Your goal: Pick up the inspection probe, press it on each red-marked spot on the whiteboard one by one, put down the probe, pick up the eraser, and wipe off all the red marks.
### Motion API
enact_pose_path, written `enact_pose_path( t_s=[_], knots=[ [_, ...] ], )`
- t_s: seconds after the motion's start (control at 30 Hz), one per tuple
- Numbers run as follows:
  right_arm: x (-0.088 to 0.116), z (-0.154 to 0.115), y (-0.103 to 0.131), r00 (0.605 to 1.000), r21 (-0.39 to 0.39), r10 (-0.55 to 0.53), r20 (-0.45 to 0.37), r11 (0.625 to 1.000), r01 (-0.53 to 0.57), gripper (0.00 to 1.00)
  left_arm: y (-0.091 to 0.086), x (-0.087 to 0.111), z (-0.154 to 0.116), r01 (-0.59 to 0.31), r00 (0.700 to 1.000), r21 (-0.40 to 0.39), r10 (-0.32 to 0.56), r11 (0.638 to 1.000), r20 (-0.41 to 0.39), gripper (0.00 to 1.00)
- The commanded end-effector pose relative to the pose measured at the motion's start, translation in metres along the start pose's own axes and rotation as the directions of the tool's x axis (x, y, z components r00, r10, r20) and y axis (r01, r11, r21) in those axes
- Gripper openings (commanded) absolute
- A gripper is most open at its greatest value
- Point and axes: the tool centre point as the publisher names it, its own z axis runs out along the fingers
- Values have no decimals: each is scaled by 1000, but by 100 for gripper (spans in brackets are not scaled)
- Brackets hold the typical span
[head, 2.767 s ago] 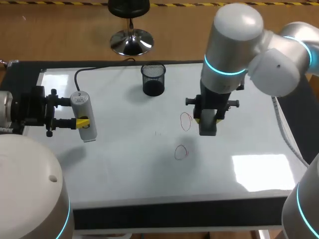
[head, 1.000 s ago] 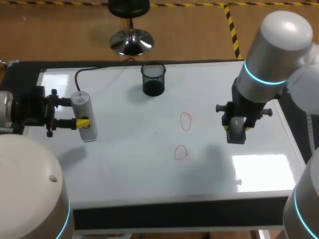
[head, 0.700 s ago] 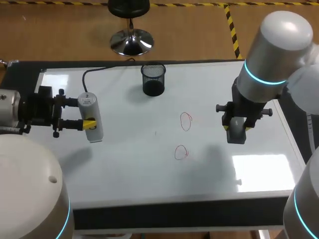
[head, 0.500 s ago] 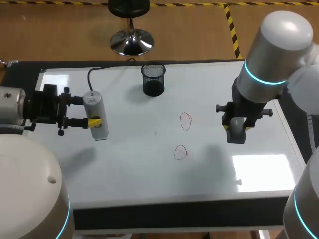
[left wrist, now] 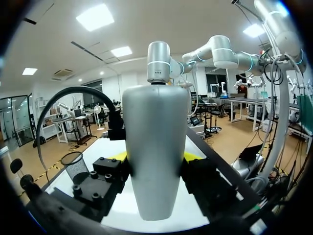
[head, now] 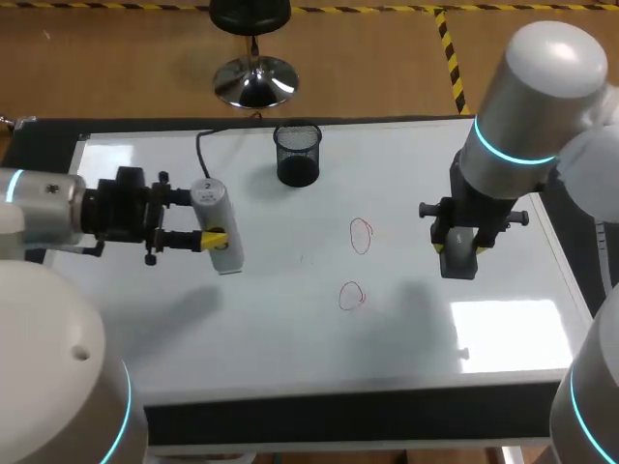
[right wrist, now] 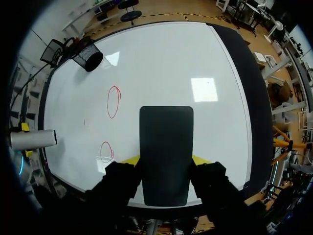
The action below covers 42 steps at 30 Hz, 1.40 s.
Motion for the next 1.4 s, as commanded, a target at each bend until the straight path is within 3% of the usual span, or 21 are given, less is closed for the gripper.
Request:
enact_pose_path(
  t_s=[0.03, 0.4, 0.9, 1.4],
  knots=[
    [-1, 0, 0, 1000, -1, -1, -3, 1000, 1, 0, 8, -13, 19, -3, 999, 28, 4, 1000, -41, 0],
    [-1, 0, 0, 1000, -1, -1, -3, 1000, 1, 0, 14, -16, 63, 4, 992, 84, 7, 996, -128, 0],
    [-1, 0, 0, 1000, -1, -1, -3, 1000, 1, 0, 5, -6, 101, 43, 980, 59, -30, 997, -199, 0],
    [-1, 0, 0, 1000, -1, -1, -3, 1000, 1, 0, -6, 12, 125, 92, 983, 18, -88, 996, -163, 0]
  ],
)
